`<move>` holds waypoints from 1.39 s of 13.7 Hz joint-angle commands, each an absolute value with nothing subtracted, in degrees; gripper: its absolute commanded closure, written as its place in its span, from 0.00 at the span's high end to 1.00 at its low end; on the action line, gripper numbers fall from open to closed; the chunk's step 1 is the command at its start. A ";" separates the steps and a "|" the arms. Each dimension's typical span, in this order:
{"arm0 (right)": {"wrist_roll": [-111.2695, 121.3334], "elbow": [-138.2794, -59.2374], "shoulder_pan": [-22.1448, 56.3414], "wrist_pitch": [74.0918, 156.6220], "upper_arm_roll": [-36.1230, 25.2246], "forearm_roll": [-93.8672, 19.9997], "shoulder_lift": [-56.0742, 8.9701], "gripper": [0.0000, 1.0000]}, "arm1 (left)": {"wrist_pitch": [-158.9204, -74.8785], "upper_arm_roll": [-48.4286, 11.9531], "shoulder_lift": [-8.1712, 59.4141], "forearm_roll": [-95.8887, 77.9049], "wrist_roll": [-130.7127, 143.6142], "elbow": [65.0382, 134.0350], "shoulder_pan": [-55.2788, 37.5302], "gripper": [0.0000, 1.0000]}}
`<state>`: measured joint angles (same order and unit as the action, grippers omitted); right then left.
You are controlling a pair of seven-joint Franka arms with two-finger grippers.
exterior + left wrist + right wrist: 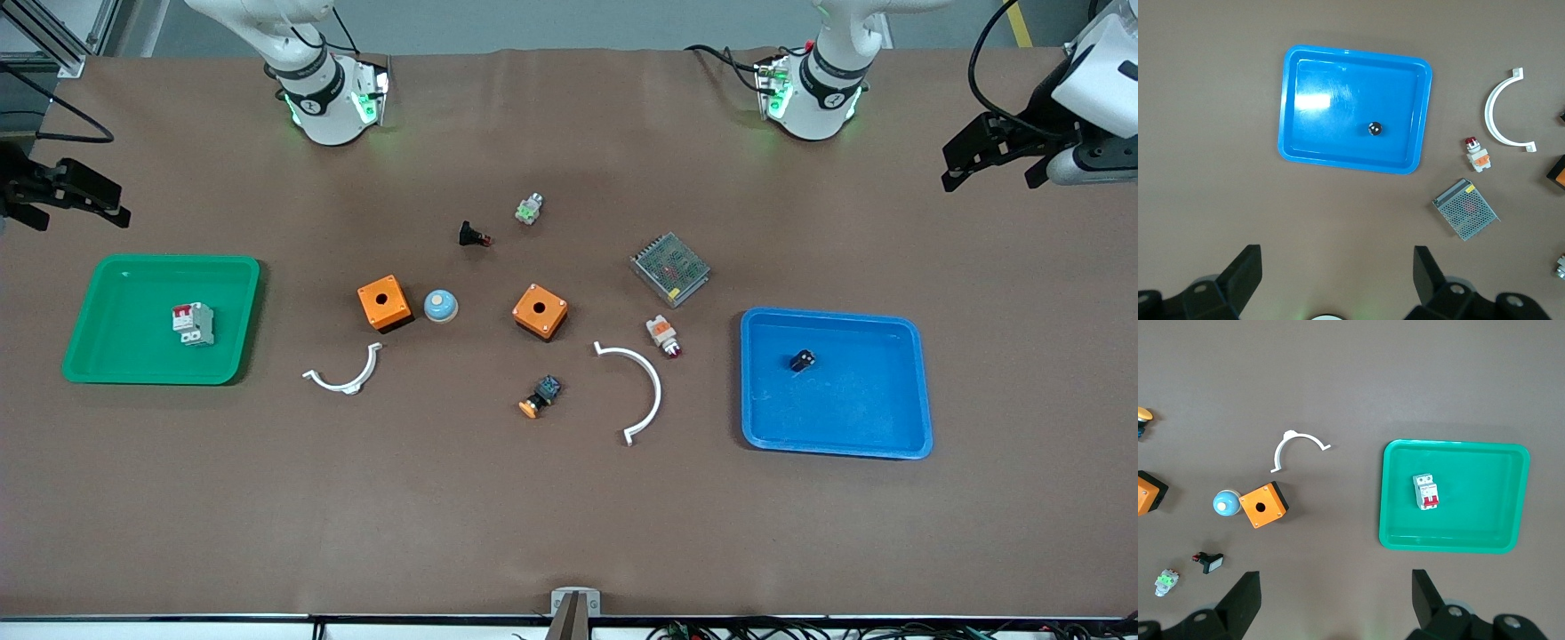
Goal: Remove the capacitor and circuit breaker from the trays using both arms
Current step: 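Reach the right gripper to the breaker while the left gripper reaches the capacitor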
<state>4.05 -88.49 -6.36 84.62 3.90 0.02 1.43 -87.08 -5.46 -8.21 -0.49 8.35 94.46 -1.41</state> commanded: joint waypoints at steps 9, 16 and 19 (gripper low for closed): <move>4.31 -89.04 -11.85 86.04 3.87 -0.70 -4.28 1.00 | -87.88 -5.01 1.21 0.70 7.39 90.52 -0.01 1.00; 14.13 -90.17 -22.23 90.51 3.87 0.17 -21.85 1.00 | -120.04 -5.54 12.19 0.70 7.21 109.42 1.76 1.00; 17.13 -94.20 -22.85 98.84 3.87 0.52 -26.79 1.00 | -126.45 -7.20 18.79 0.44 7.47 110.56 0.79 0.99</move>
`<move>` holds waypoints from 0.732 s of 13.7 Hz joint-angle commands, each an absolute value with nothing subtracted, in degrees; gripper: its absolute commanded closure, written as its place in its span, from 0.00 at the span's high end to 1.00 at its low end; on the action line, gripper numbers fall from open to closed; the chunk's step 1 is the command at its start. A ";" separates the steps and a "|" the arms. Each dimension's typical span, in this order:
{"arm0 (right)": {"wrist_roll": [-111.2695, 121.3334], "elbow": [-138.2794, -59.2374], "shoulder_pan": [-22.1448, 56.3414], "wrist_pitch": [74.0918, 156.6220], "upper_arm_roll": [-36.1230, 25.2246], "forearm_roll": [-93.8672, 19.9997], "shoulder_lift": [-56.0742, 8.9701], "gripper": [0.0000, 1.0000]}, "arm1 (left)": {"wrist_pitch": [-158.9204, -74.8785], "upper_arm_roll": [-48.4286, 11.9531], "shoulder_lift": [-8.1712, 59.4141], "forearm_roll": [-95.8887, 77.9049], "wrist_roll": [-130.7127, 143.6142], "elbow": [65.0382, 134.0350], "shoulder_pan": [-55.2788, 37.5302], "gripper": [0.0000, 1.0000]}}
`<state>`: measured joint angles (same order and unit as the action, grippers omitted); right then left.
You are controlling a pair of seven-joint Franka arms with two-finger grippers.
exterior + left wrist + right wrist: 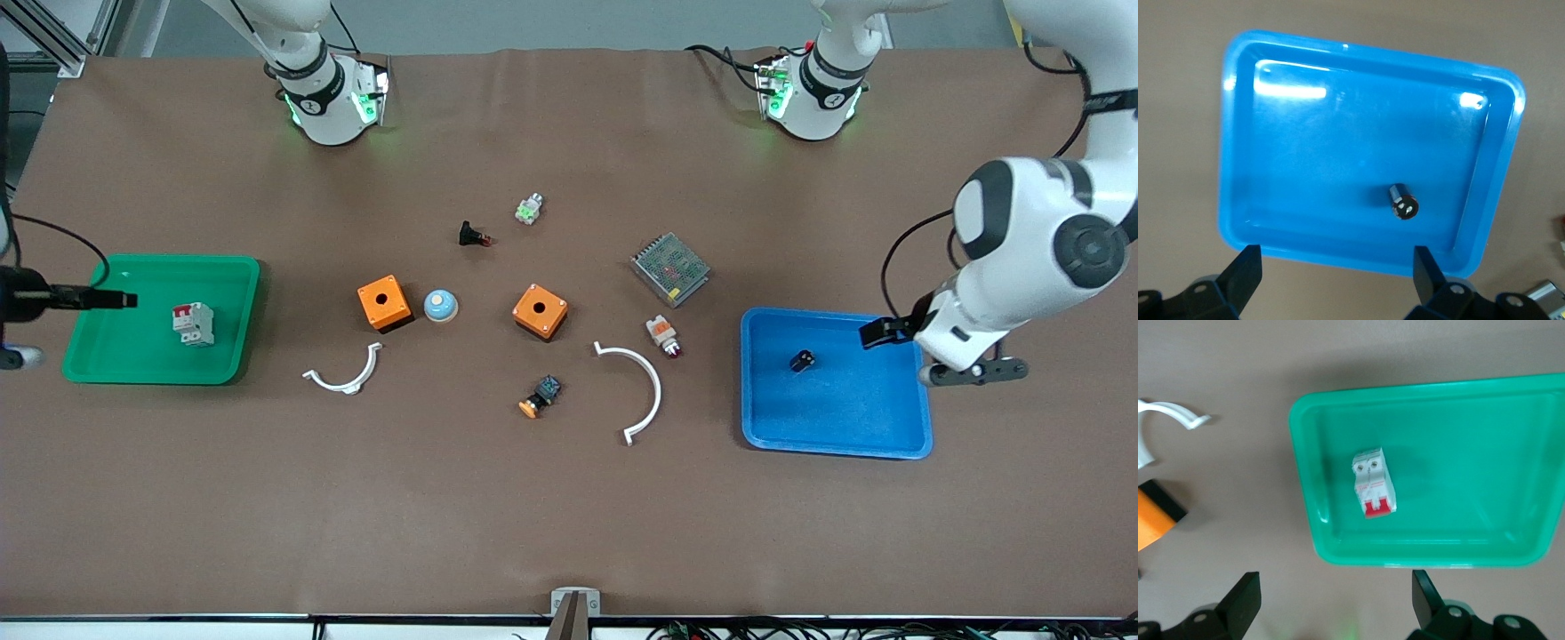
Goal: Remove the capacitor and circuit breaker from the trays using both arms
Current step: 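Reach the right gripper to the breaker while the left gripper reaches the capacitor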
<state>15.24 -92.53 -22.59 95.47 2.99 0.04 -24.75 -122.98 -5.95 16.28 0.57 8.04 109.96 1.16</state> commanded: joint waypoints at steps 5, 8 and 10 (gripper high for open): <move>21.44 -98.96 -22.41 106.44 3.87 2.19 -32.43 1.00 | -139.56 -9.40 26.27 0.44 8.09 114.43 0.79 0.90; 21.53 -99.14 -22.33 106.52 3.87 6.84 -33.40 1.00 | -140.27 -9.49 28.47 0.44 8.00 114.52 0.79 0.73; 21.62 -100.45 -22.41 106.96 3.87 7.29 -33.49 0.99 | -140.27 -9.49 29.35 0.44 8.00 114.52 0.70 0.68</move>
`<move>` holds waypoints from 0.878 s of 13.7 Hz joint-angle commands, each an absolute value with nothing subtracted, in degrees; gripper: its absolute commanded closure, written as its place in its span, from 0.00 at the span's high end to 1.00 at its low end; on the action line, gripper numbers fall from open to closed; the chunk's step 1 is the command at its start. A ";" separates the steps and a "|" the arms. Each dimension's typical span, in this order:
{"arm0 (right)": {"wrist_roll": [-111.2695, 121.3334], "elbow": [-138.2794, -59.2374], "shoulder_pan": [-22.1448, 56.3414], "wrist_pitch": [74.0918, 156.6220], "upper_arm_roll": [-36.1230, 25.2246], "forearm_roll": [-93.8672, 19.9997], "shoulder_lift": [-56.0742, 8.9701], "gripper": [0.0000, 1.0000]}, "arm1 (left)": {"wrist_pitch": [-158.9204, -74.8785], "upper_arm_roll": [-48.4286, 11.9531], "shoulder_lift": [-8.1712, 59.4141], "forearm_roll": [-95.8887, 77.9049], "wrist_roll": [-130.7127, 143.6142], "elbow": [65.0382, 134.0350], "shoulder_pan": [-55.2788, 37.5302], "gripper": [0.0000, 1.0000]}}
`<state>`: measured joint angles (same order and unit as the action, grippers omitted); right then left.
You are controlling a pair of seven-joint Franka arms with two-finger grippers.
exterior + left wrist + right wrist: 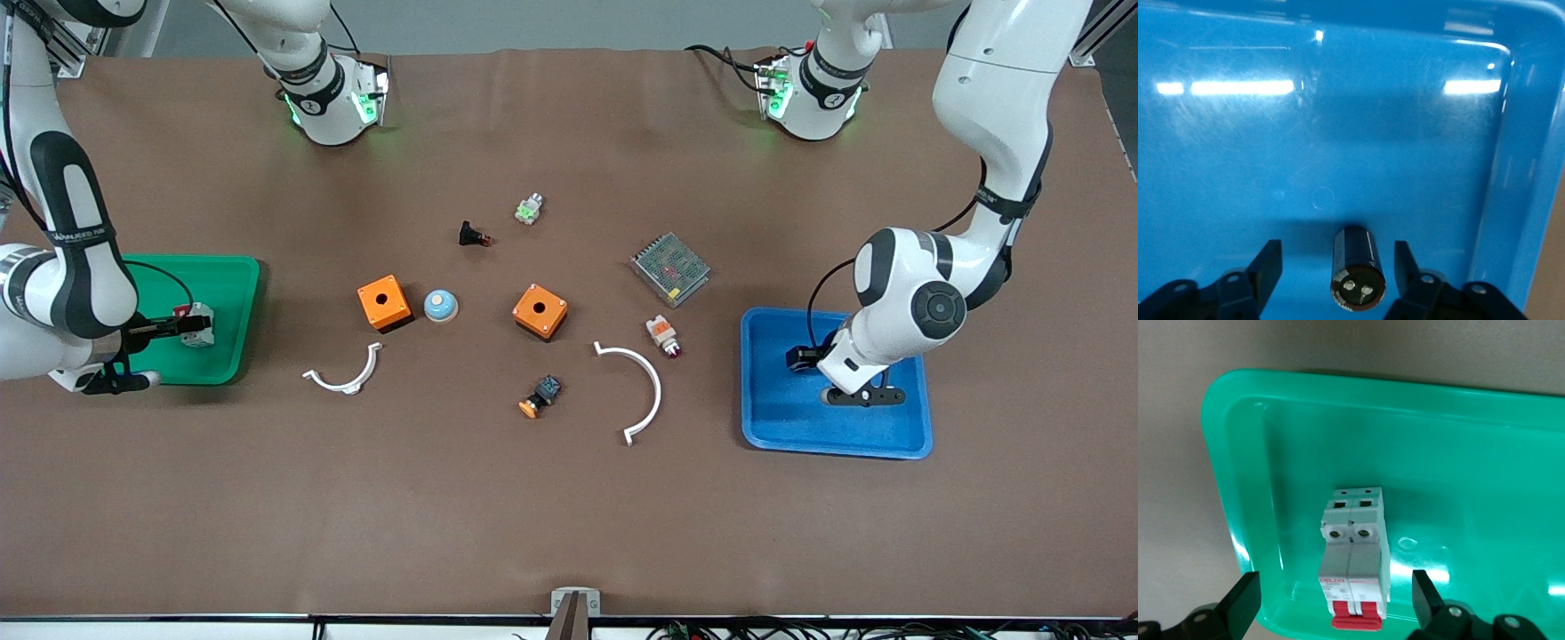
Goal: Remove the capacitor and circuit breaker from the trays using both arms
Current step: 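Grasp the breaker with the right gripper while the left gripper grasps the capacitor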
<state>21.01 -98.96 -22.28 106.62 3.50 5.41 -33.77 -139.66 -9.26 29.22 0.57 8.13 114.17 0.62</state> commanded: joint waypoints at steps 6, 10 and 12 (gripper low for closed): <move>22.23 -103.71 -22.32 109.87 3.95 8.26 -33.40 0.39 | -140.27 -9.41 29.62 0.44 7.12 116.10 0.88 0.54; 29.34 -100.91 -21.80 108.90 4.48 8.09 -32.09 0.04 | -139.31 -9.41 28.48 0.44 6.94 115.58 0.97 0.01; 29.44 -97.31 -20.92 104.09 5.70 6.51 -30.25 0.03 | -138.17 -9.49 26.03 0.44 7.12 115.31 1.23 0.00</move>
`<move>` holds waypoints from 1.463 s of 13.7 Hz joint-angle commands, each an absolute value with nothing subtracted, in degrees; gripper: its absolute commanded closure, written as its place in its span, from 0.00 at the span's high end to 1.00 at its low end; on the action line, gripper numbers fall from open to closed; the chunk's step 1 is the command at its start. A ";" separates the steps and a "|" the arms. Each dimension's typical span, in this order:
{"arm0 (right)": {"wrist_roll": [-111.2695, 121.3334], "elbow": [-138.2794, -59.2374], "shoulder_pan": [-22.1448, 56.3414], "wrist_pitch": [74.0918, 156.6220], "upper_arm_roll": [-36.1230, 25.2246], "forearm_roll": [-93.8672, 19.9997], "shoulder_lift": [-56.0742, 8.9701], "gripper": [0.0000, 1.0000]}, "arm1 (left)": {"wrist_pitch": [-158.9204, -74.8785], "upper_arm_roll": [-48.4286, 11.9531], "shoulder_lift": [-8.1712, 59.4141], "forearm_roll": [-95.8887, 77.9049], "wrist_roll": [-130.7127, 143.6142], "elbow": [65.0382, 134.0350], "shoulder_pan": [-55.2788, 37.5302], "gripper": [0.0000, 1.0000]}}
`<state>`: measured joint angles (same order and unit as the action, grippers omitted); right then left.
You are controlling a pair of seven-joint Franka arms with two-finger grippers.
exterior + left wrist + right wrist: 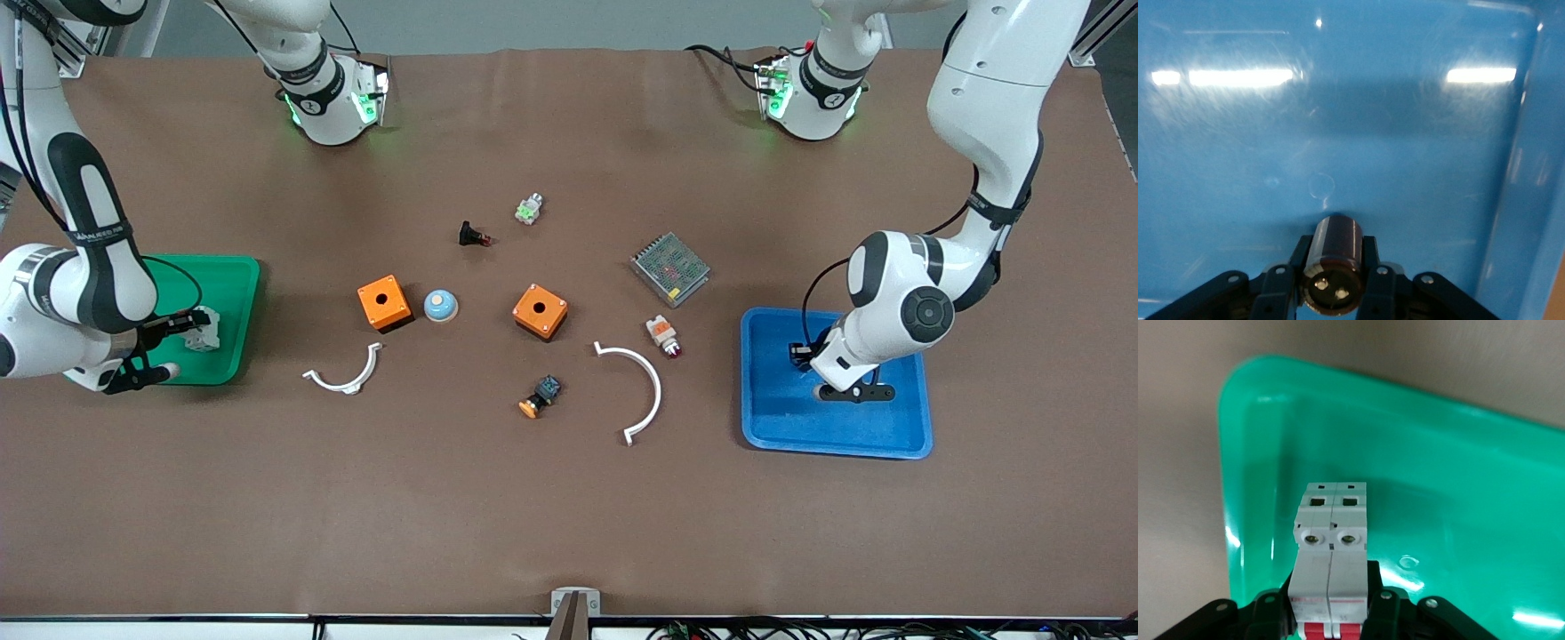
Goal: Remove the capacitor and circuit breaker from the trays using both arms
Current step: 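Grasp the breaker with the right gripper while the left gripper grasps the capacitor, then carry the breaker with the right gripper while the left gripper carries the capacitor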
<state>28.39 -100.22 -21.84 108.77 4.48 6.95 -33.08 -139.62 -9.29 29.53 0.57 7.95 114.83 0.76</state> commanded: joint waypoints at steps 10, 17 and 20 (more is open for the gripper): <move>-8.66 -85.44 -3.18 98.24 10.11 -7.82 -29.78 0.03 | -128.14 -24.86 16.25 0.70 29.23 115.58 -0.34 0.00; -24.96 -86.04 5.01 113.44 10.11 -8.17 -38.57 0.06 | -135.53 -25.05 32.05 6.74 59.71 105.41 -17.12 0.00; -25.40 -87.27 7.03 116.10 9.84 -8.00 -40.69 0.17 | -135.53 -25.14 39.71 12.73 72.64 99.07 -21.78 0.00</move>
<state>-24.33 -87.78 5.72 115.48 10.49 -6.74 -39.70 -136.04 -25.42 33.94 9.68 66.14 105.05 -19.18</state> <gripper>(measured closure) 0.604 0.656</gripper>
